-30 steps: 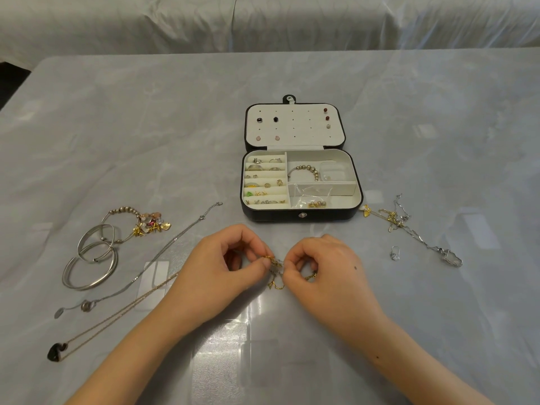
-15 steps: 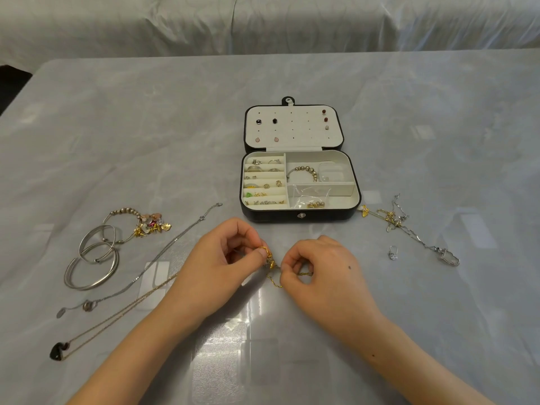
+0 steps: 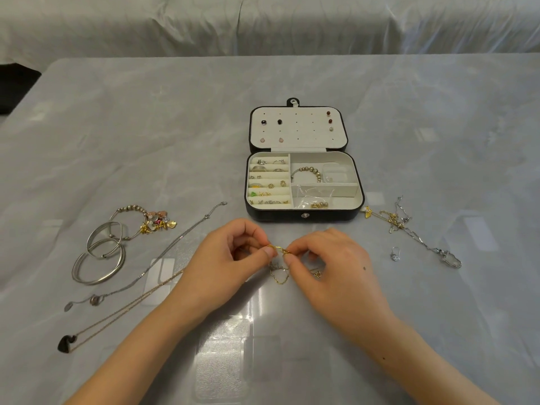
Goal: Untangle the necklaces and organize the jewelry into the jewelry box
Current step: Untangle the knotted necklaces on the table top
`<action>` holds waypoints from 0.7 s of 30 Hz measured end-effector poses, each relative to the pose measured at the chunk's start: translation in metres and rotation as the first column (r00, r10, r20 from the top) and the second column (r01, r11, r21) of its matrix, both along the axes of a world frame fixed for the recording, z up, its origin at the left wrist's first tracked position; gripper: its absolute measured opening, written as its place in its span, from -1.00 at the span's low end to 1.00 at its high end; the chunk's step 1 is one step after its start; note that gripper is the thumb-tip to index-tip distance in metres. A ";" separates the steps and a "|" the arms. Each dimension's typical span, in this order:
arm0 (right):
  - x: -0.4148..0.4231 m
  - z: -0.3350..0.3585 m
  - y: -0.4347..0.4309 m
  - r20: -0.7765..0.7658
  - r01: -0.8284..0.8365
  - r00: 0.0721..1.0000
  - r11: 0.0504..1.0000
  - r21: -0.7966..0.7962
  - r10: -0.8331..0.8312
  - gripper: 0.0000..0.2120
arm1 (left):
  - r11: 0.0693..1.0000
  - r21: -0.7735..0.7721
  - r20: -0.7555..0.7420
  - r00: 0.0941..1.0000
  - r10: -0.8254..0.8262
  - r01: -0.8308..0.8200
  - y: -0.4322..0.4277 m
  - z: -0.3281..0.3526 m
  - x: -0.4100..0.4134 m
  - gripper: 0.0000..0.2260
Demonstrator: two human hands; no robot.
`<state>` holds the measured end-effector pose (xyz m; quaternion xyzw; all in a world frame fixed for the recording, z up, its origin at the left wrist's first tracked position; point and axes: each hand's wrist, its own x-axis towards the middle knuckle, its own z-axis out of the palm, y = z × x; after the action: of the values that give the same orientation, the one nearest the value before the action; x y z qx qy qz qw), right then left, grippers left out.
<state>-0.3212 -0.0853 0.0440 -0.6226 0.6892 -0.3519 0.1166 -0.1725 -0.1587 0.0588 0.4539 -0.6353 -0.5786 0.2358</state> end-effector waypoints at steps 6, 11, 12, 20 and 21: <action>-0.006 0.005 -0.019 -0.354 0.011 0.935 0.999 -0.032 -0.022 -0.81 | 0.974 -0.227 0.155 0.988 0.029 0.007 -0.001 -0.005 -0.003 -0.88; -0.006 -0.009 -0.028 -0.490 0.018 0.871 0.998 0.054 0.011 -0.77 | 0.911 -0.410 0.302 0.949 0.091 0.043 -0.004 -0.011 -0.004 -0.89; -0.006 -0.010 -0.028 -0.480 0.014 0.877 0.999 0.034 0.004 -0.79 | 0.895 -0.442 0.320 0.942 0.101 0.054 -0.004 -0.012 -0.003 -0.90; -0.029 -0.001 0.017 -0.381 0.000 0.925 1.000 0.012 0.005 -0.76 | 0.582 -0.701 0.461 0.884 -0.071 0.412 0.018 -0.017 0.019 -0.78; -0.032 0.001 0.023 -0.374 -0.006 0.927 1.000 0.030 0.017 -0.76 | 0.552 -0.705 0.485 0.871 -0.080 0.444 0.021 -0.018 0.021 -0.76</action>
<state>-0.3533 -0.0621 0.0446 -0.6806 0.7000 -0.2164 -0.0062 -0.1517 -0.1376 0.0407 0.3038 -0.9211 -0.1554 0.1877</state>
